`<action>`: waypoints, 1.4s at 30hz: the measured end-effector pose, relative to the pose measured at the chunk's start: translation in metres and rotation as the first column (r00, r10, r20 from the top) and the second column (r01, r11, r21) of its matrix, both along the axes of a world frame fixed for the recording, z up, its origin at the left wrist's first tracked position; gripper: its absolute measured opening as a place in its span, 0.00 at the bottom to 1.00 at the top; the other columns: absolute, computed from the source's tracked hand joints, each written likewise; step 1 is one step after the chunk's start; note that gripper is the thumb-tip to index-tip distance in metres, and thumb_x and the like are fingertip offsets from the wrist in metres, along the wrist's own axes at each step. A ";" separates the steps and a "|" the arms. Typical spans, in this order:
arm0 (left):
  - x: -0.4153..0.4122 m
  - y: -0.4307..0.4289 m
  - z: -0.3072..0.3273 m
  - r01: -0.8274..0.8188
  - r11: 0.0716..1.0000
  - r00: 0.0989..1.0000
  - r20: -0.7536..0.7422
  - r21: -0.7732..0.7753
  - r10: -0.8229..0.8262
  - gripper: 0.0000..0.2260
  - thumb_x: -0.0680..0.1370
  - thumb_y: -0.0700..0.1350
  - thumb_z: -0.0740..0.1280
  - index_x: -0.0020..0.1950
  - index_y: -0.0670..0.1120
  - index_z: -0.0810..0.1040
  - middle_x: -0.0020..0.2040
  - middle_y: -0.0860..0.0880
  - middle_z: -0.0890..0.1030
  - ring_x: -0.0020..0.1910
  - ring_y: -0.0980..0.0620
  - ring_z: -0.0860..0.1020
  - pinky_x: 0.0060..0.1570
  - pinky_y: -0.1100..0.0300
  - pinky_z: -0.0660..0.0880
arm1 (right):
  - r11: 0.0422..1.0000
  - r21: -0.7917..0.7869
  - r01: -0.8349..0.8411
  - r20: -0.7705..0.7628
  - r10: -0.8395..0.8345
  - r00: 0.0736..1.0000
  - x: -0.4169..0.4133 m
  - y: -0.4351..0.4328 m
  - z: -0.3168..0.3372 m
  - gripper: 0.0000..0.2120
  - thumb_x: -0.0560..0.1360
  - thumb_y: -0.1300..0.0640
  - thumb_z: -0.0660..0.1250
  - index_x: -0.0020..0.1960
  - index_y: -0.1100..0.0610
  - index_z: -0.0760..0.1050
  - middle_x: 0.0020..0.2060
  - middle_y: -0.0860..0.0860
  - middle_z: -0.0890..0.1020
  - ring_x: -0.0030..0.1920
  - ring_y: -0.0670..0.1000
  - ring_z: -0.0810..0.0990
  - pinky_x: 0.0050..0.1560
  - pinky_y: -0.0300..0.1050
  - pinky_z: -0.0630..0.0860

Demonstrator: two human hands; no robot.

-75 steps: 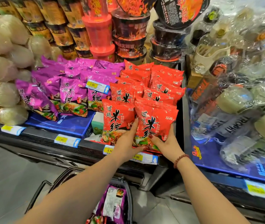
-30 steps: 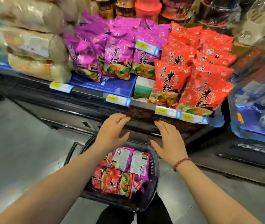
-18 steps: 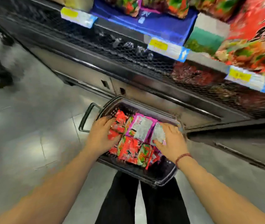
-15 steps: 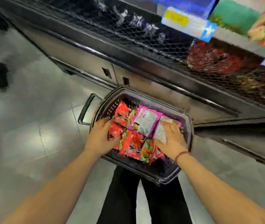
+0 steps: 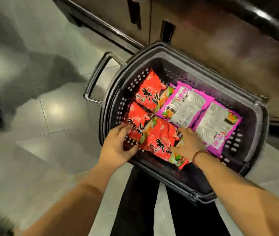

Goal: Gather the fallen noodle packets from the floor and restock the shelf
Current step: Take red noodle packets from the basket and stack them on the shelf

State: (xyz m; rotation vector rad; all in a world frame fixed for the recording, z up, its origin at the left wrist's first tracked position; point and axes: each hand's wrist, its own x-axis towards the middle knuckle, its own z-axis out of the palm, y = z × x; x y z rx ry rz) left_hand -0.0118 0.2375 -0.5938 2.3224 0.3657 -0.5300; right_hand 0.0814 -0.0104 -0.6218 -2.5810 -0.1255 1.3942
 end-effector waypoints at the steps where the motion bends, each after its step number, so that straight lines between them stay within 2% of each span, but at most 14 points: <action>1: -0.002 0.001 -0.003 0.002 1.000 1.000 0.027 -0.003 -0.002 0.31 0.69 0.57 0.68 0.68 0.44 0.75 0.65 0.44 0.75 0.65 0.50 0.69 0.66 0.77 0.52 | 0.998 -0.042 -0.053 0.016 0.053 0.998 -0.001 0.002 -0.005 0.41 0.66 0.39 0.73 0.72 0.52 0.62 0.66 0.54 0.70 0.65 0.57 0.69 0.64 0.50 0.71; 6: -0.010 -0.001 -0.011 -0.028 0.999 0.997 0.068 -0.047 0.031 0.30 0.69 0.58 0.67 0.67 0.44 0.75 0.65 0.45 0.76 0.64 0.51 0.69 0.66 0.71 0.57 | 0.993 -0.027 -0.117 0.031 0.118 0.993 -0.004 0.004 -0.014 0.32 0.65 0.39 0.75 0.63 0.53 0.72 0.58 0.53 0.72 0.61 0.57 0.71 0.59 0.47 0.70; 9: -0.010 -0.002 -0.008 -0.106 0.987 0.994 0.014 -0.117 0.109 0.32 0.69 0.60 0.67 0.70 0.47 0.73 0.69 0.47 0.72 0.67 0.54 0.67 0.66 0.75 0.55 | 0.984 0.148 0.100 0.005 -0.102 0.995 0.000 0.003 0.001 0.28 0.65 0.50 0.78 0.61 0.56 0.73 0.56 0.52 0.77 0.57 0.54 0.75 0.50 0.42 0.70; 11: -0.006 -0.003 -0.002 -0.192 0.956 0.981 -0.012 -0.221 0.195 0.33 0.68 0.60 0.68 0.71 0.50 0.72 0.70 0.50 0.70 0.69 0.59 0.65 0.67 0.75 0.55 | 0.909 0.282 0.305 0.009 -0.321 0.947 0.007 0.006 0.018 0.26 0.66 0.56 0.79 0.60 0.56 0.74 0.51 0.49 0.80 0.52 0.51 0.77 0.49 0.40 0.70; 14: 0.001 -0.005 0.010 -0.342 0.849 0.935 -0.052 -0.402 0.352 0.33 0.68 0.56 0.72 0.72 0.57 0.66 0.70 0.55 0.69 0.70 0.65 0.65 0.70 0.67 0.61 | 0.753 0.441 0.488 -0.043 -0.526 0.850 0.023 0.020 0.038 0.19 0.66 0.62 0.78 0.53 0.55 0.75 0.43 0.46 0.81 0.44 0.46 0.79 0.43 0.33 0.72; 18: 0.010 -0.008 0.028 -0.462 0.640 0.880 -0.227 -0.614 0.418 0.41 0.70 0.40 0.76 0.74 0.63 0.58 0.67 0.63 0.72 0.65 0.62 0.73 0.62 0.64 0.72 | 0.646 0.575 0.502 -0.212 -0.475 0.854 0.039 0.061 0.058 0.16 0.67 0.64 0.77 0.51 0.55 0.77 0.43 0.48 0.83 0.41 0.39 0.80 0.44 0.34 0.75; 22: 0.015 0.002 0.035 -0.616 0.504 0.760 -0.290 -0.605 0.582 0.40 0.69 0.36 0.77 0.74 0.53 0.61 0.58 0.56 0.80 0.57 0.57 0.80 0.56 0.58 0.77 | 0.541 0.616 0.572 -0.428 -0.379 0.820 0.035 0.100 0.064 0.17 0.67 0.50 0.75 0.54 0.53 0.79 0.48 0.49 0.85 0.50 0.48 0.83 0.49 0.46 0.79; 26: 0.013 0.027 0.040 -0.710 0.411 0.633 -0.263 -0.571 0.728 0.36 0.67 0.33 0.76 0.70 0.48 0.66 0.55 0.53 0.81 0.50 0.59 0.82 0.47 0.65 0.78 | 0.612 0.612 0.501 -0.288 -0.417 0.862 0.038 0.122 0.048 0.07 0.79 0.52 0.64 0.44 0.52 0.76 0.35 0.41 0.79 0.34 0.40 0.76 0.38 0.36 0.73; 28: 0.005 0.039 0.038 -0.754 0.374 0.561 -0.233 -0.540 0.794 0.31 0.67 0.36 0.76 0.66 0.51 0.70 0.53 0.55 0.83 0.49 0.59 0.82 0.46 0.65 0.78 | 0.665 0.566 0.488 -0.220 -0.448 0.866 0.041 0.125 0.031 0.03 0.79 0.53 0.64 0.50 0.51 0.77 0.45 0.48 0.80 0.39 0.43 0.78 0.41 0.36 0.77; 31: -0.014 0.054 0.033 -0.798 0.369 0.513 -0.215 -0.476 0.831 0.26 0.66 0.39 0.77 0.58 0.56 0.71 0.49 0.58 0.83 0.49 0.59 0.83 0.46 0.63 0.79 | 0.830 0.438 0.346 -0.108 -0.333 0.937 0.043 0.119 0.006 0.19 0.73 0.57 0.72 0.62 0.59 0.75 0.52 0.51 0.78 0.53 0.49 0.78 0.58 0.44 0.76; 33: -0.023 0.059 0.030 -0.806 0.367 0.508 -0.224 -0.465 0.832 0.26 0.66 0.40 0.76 0.58 0.56 0.71 0.48 0.59 0.84 0.48 0.60 0.82 0.45 0.64 0.79 | 0.925 0.323 0.201 -0.092 -0.181 0.979 0.043 0.118 -0.003 0.24 0.72 0.56 0.74 0.65 0.59 0.73 0.52 0.50 0.76 0.54 0.50 0.76 0.56 0.42 0.71; 38: -0.031 0.063 0.023 -0.804 0.354 0.508 -0.243 -0.478 0.827 0.27 0.67 0.38 0.74 0.61 0.54 0.69 0.49 0.57 0.83 0.46 0.62 0.82 0.42 0.68 0.77 | 0.971 0.033 -0.236 -0.009 0.237 0.972 0.039 0.123 -0.034 0.40 0.67 0.42 0.75 0.72 0.53 0.63 0.70 0.52 0.70 0.69 0.56 0.69 0.67 0.50 0.68; 40: -0.031 0.063 0.022 -0.809 0.344 0.505 -0.262 -0.478 0.823 0.27 0.65 0.41 0.74 0.60 0.55 0.70 0.49 0.57 0.83 0.48 0.60 0.83 0.43 0.67 0.78 | 0.951 -0.040 -0.306 0.041 0.308 0.951 0.038 0.125 -0.044 0.41 0.65 0.39 0.75 0.72 0.53 0.64 0.70 0.53 0.69 0.70 0.56 0.67 0.68 0.52 0.66; 42: -0.031 0.062 0.022 -0.815 0.338 0.498 -0.270 -0.472 0.824 0.27 0.64 0.42 0.74 0.60 0.55 0.70 0.48 0.58 0.84 0.48 0.59 0.83 0.42 0.66 0.78 | 0.960 -0.011 -0.281 0.075 0.281 0.957 0.038 0.124 -0.049 0.31 0.64 0.38 0.75 0.60 0.52 0.72 0.62 0.53 0.74 0.63 0.57 0.72 0.63 0.52 0.71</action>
